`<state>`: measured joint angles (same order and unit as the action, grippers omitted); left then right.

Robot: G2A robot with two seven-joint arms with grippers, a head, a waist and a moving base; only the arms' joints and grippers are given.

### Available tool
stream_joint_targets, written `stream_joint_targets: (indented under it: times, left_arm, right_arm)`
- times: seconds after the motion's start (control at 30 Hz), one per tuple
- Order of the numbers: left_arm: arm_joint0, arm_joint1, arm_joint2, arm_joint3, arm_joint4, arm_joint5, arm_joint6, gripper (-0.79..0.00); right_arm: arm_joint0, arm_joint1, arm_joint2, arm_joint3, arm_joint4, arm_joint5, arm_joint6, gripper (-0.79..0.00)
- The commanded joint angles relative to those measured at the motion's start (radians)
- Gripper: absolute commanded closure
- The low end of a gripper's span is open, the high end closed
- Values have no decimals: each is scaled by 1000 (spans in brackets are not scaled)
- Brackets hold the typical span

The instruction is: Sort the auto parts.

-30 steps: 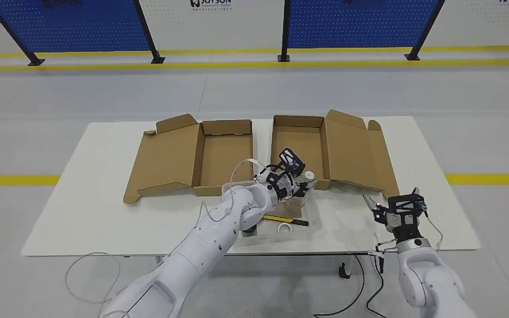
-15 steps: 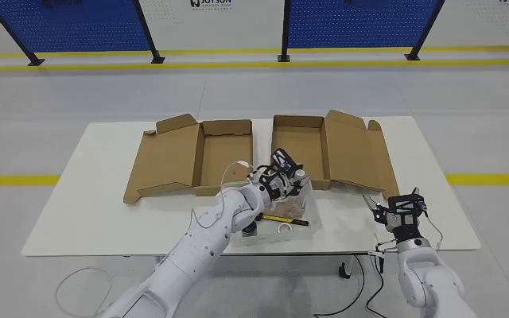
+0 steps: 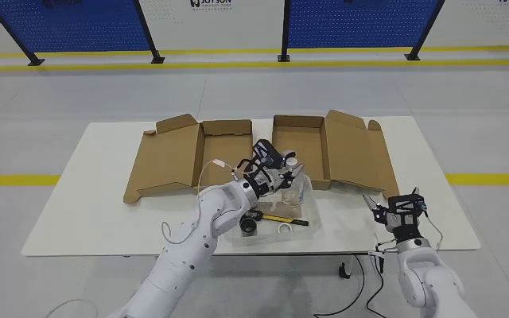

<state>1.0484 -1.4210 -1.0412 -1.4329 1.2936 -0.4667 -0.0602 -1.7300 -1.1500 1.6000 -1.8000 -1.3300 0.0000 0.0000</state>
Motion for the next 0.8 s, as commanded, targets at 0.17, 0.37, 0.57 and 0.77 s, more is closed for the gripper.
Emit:
stream_joint_targets:
  times: [0.17, 0.37, 0.57, 0.77]
  left_arm:
    - [132, 32, -87, -180, 10, -40, -63, 0]
    - [191, 49, -127, -255, 26, -62, -75, 0]
    - [201, 56, -139, -264, 31, -51, -67, 0]
    - [175, 59, -153, -266, 56, -5, -48, 0]
  right_arm:
    - [0, 0, 0, 0, 0, 0, 0, -785]
    - [0, 0, 0, 0, 0, 0, 0, -785]
    - [0, 0, 0, 0, 0, 0, 0, -785]
    - [0, 0, 0, 0, 0, 0, 0, -785]
